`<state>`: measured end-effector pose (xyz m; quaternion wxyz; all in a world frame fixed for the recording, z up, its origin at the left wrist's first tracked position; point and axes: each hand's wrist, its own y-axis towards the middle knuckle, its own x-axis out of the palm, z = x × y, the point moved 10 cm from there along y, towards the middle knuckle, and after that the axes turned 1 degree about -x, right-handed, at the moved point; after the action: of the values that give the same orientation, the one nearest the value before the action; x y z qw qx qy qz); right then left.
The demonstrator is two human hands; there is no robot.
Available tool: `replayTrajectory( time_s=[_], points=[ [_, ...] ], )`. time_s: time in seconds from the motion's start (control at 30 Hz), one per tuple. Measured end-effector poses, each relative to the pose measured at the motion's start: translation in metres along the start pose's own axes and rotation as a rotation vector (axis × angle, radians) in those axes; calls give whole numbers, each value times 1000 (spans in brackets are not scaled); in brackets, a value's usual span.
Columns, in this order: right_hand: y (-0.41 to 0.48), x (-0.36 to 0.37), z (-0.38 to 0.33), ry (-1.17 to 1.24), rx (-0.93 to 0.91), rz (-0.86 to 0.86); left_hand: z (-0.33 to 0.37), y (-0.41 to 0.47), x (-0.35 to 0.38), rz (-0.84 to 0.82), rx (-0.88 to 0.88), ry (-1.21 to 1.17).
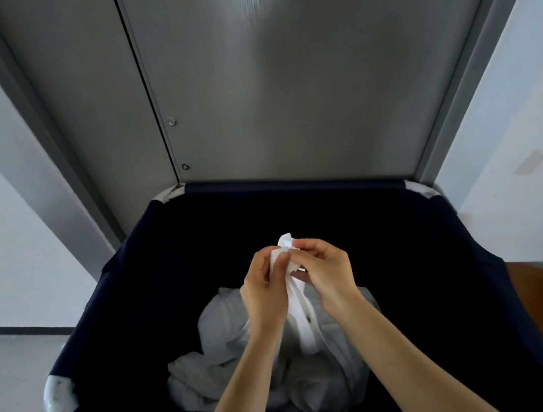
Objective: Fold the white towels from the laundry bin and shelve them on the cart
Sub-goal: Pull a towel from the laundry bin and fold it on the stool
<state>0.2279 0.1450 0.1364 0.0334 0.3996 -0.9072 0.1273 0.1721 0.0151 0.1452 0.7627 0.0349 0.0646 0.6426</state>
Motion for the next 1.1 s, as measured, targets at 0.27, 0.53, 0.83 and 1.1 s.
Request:
replayTrajectory(
  time_s=[0.27,0.53,0.83,1.1],
  points=[
    [-1,-1,2,-16,21,-41,-1,-5,15,-113,8,31],
    [7,-4,1,-105,21,-90,-9,1,18,-161,4,37],
    [33,11,-44,-855,-497,-416,25,41,23,-178,66,93],
    [68,9,-84,-1191,-454,-428,104,103,30,-212,87,-207]
  ],
)
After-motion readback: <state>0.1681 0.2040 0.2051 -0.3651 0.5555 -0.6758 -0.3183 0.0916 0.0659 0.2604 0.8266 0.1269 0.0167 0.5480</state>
